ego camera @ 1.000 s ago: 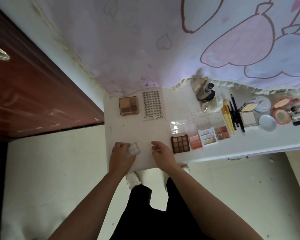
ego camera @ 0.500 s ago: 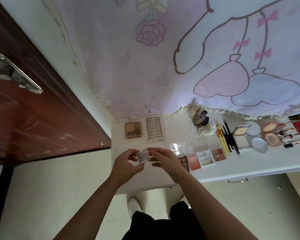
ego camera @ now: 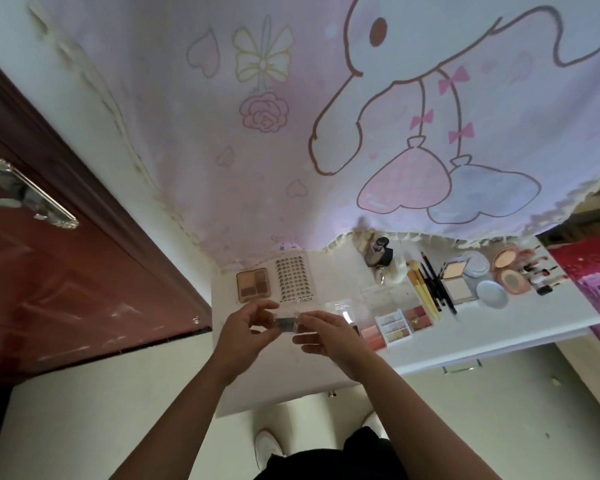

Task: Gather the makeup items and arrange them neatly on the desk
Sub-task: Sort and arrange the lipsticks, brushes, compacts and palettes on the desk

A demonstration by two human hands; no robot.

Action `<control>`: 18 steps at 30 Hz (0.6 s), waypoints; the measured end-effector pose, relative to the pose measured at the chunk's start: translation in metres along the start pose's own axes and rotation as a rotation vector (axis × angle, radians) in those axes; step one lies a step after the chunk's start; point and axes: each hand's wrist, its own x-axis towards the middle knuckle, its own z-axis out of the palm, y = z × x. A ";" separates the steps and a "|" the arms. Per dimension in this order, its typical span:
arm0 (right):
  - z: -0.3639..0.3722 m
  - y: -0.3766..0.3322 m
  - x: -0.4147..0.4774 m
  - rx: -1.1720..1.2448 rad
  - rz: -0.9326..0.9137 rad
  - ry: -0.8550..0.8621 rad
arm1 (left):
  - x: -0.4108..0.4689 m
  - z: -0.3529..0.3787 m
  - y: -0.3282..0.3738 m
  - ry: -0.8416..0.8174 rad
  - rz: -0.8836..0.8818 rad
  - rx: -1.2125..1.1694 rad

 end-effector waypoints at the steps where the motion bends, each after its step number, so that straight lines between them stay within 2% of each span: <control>1: -0.001 0.002 -0.001 0.041 0.008 -0.002 | 0.000 0.000 0.002 0.005 0.004 0.011; 10: -0.005 0.008 -0.007 0.230 0.016 0.010 | -0.005 0.005 0.006 -0.008 0.123 0.186; 13: -0.006 0.010 -0.009 0.193 -0.014 -0.002 | -0.006 0.006 0.004 -0.025 0.128 0.237; 18: -0.005 0.016 -0.009 0.246 -0.082 0.105 | -0.008 0.009 0.003 -0.072 0.086 0.233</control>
